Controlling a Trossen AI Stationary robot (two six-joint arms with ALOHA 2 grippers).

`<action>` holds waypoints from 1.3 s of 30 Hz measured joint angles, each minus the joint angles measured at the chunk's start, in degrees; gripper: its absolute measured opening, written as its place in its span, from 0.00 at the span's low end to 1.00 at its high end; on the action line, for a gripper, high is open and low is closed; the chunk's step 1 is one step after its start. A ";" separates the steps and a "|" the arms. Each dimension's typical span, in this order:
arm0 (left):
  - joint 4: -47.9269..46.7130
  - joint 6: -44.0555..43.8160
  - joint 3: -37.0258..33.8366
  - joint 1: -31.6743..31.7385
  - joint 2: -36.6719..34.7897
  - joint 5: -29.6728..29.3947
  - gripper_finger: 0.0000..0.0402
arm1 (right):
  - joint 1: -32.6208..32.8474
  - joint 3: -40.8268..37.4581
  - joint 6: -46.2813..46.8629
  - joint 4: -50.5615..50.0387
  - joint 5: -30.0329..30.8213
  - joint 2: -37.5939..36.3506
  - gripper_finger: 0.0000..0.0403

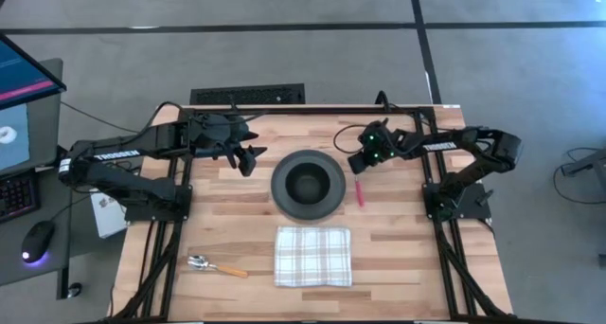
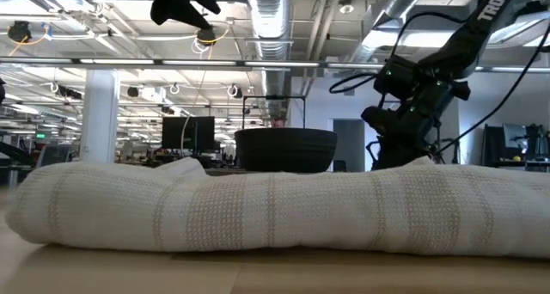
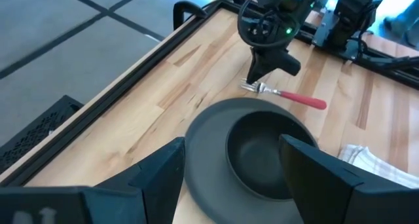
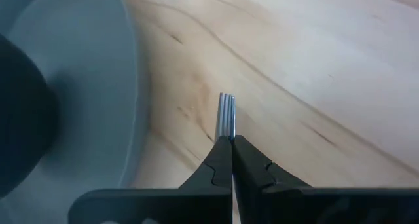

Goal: Set table place
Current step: Move the red fork to the right of the black plate

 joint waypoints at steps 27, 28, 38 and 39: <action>-0.11 0.02 0.00 -0.01 0.00 0.02 0.59 | 4.14 0.03 12.30 -3.24 5.08 0.02 0.08; -0.11 0.02 0.00 -0.01 0.00 0.02 0.59 | 4.14 0.03 12.84 -3.43 5.06 0.02 0.08; -0.09 0.02 0.00 -0.01 0.01 0.02 0.59 | 4.12 0.01 17.33 -4.47 4.68 0.04 0.10; -0.09 0.02 0.00 0.01 0.00 0.02 0.59 | 4.12 0.01 17.69 -4.47 4.70 0.06 0.10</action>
